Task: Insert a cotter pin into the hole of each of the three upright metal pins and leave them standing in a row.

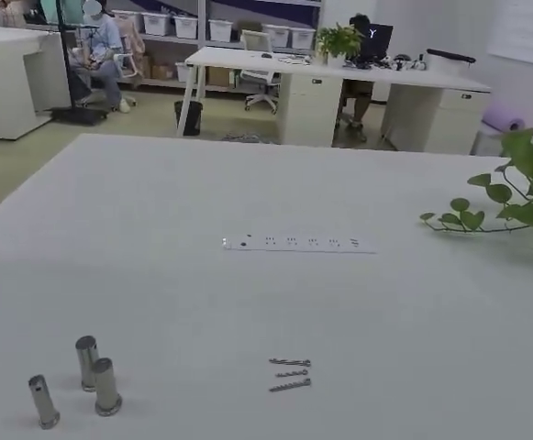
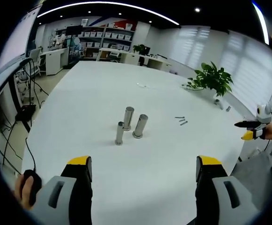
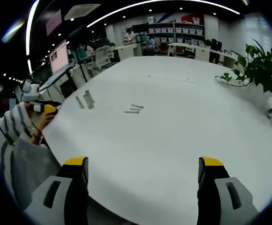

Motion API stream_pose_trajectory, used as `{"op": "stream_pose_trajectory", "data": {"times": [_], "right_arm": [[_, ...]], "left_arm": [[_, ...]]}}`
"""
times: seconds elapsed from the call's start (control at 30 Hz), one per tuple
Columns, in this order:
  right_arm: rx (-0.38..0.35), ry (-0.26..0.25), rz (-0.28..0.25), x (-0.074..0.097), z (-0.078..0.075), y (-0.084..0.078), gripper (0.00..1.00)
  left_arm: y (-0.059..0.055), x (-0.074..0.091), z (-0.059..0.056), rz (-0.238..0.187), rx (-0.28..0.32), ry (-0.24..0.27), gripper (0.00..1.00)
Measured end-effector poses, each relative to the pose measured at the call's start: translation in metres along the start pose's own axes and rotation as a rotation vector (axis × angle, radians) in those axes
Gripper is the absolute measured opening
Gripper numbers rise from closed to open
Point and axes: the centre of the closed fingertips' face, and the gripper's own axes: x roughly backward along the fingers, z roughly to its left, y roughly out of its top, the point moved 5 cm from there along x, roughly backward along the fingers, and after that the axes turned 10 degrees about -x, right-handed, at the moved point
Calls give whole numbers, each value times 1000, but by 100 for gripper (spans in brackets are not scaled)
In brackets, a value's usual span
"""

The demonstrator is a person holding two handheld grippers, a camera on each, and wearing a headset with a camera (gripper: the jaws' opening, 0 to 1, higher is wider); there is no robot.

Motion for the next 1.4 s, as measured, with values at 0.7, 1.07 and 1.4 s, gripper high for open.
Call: {"op": "stream_pose_trajectory", "data": {"times": [0.7,1.07,1.4], "right_arm": [[1,-5,16,-6,8,0,98],[3,-7,33,-9,6,0,98],[5,-6,46,-11,6,0,98]], "left_arm": [[7,-34,6,4,-47,-19,86],[19,-49,19,-80,-57,29,70],[21,-54,39,-136,7,74,55]]}}
